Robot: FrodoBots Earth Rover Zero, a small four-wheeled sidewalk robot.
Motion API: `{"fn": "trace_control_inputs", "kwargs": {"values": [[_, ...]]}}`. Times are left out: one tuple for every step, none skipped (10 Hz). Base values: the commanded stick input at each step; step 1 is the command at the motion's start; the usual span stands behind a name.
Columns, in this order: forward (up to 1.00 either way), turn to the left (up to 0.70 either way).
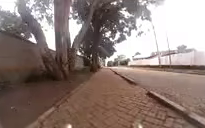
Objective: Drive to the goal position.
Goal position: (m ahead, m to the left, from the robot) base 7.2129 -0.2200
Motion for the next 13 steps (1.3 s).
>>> {"fn": "trace_control_inputs", "kwargs": {"values": [[0.70, 0.00], [0.70, 0.00], [0.70, 0.00], [0.70, 0.00], [0.70, 0.00], [0.70, 0.00], [0.70, 0.00], [0.70, 0.00], [0.70, 0.00], [0.70, -0.01], [0.70, -0.12], [0.70, -0.29], [0.70, -0.30]]}}
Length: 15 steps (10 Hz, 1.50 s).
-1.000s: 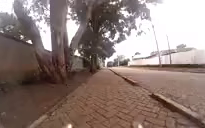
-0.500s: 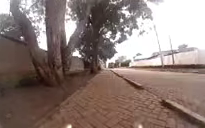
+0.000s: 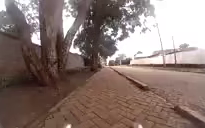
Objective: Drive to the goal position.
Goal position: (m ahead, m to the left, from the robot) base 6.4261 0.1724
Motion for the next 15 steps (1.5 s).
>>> {"fn": "trace_control_inputs", "kwargs": {"values": [[0.70, -0.09], [0.70, -0.01], [0.70, 0.07], [0.70, 0.00], [0.70, 0.00], [0.70, 0.00], [0.70, 0.00], [0.70, 0.00], [0.70, 0.00], [0.70, 0.00], [0.70, 0.04], [0.70, 0.08], [0.70, 0.09], [0.70, 0.07], [0.70, 0.01]]}}
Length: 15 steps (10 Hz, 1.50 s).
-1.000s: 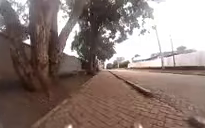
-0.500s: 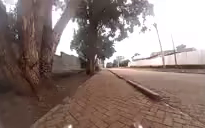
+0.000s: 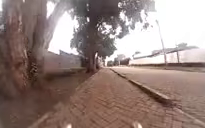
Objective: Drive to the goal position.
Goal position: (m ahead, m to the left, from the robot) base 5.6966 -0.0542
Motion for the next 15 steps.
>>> {"fn": "trace_control_inputs", "kwargs": {"values": [[0.70, 0.04], [0.70, 0.07], [0.70, -0.11], [0.70, -0.23], [0.70, -0.18], [0.70, -0.28], [0.70, 0.14], [0.70, 0.11], [0.70, 0.14], [0.70, 0.12], [0.70, 0.10], [0.70, 0.08], [0.70, 0.02], [0.70, 0.09], [0.70, 0.08]]}}
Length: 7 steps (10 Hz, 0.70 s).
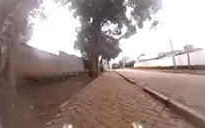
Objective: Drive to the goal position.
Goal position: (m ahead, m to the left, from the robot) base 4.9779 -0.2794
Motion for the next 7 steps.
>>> {"fn": "trace_control_inputs", "kwargs": {"values": [[0.70, -0.01], [0.70, -0.11], [0.70, -0.22], [0.70, -0.20], [0.70, 0.00], [0.70, 0.06], [0.70, 0.05]]}}
